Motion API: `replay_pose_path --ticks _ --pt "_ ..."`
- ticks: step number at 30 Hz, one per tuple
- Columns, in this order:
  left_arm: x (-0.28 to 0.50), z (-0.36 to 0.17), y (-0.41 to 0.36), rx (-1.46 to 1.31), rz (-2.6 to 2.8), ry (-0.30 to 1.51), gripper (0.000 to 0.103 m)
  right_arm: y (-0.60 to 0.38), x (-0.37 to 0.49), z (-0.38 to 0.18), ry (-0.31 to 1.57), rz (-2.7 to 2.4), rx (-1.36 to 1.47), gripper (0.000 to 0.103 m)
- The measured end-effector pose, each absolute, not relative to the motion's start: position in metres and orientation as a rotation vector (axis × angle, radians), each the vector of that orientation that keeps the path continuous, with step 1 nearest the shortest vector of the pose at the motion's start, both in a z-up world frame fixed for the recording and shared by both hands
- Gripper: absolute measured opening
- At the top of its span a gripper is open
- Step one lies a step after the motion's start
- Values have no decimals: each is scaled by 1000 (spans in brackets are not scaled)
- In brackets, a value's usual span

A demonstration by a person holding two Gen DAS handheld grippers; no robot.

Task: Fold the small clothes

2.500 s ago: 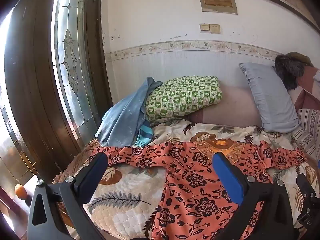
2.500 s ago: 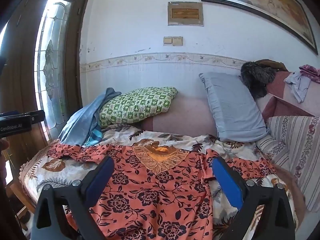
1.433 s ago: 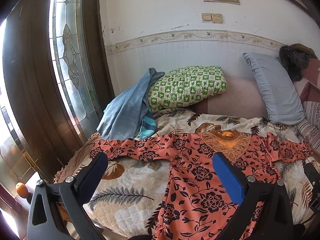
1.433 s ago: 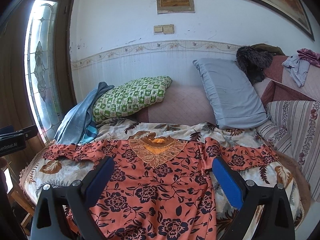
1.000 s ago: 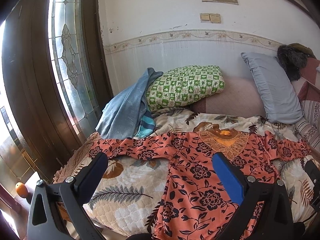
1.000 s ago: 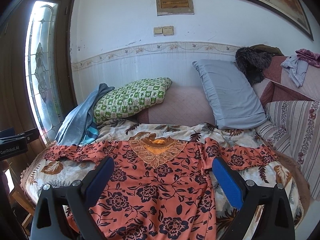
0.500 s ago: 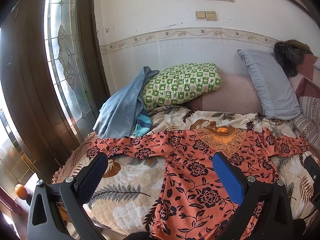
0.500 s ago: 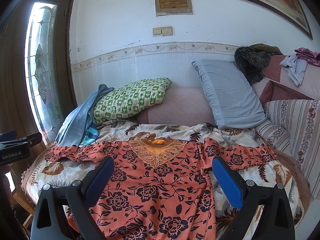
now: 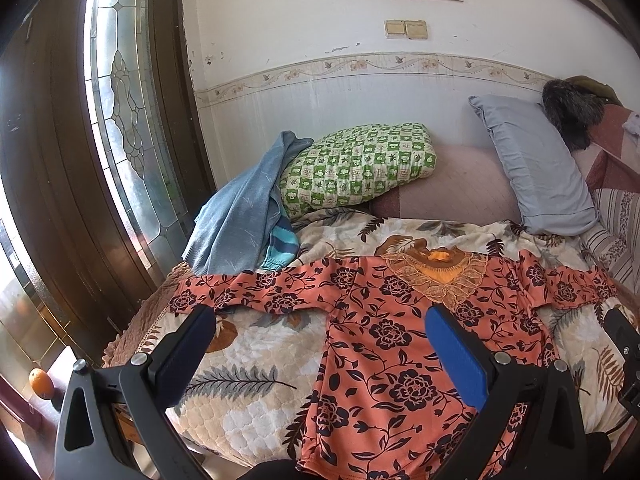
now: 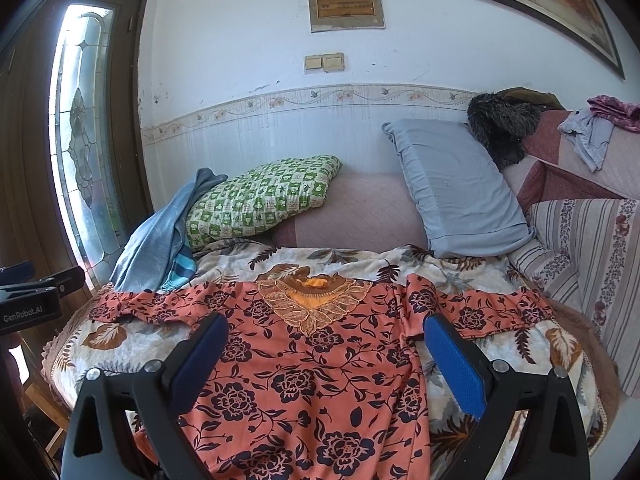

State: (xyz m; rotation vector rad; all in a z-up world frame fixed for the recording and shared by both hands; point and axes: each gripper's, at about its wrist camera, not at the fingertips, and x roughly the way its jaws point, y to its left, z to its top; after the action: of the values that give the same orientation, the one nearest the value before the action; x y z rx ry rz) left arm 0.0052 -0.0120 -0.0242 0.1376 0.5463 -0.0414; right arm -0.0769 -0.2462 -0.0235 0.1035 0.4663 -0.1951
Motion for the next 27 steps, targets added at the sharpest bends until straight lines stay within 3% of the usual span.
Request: replay_pose_path --ticks 27 --pt "-36 -19 -42 186 -133 547 103 -262 -132 -18 466 -255 101 100"
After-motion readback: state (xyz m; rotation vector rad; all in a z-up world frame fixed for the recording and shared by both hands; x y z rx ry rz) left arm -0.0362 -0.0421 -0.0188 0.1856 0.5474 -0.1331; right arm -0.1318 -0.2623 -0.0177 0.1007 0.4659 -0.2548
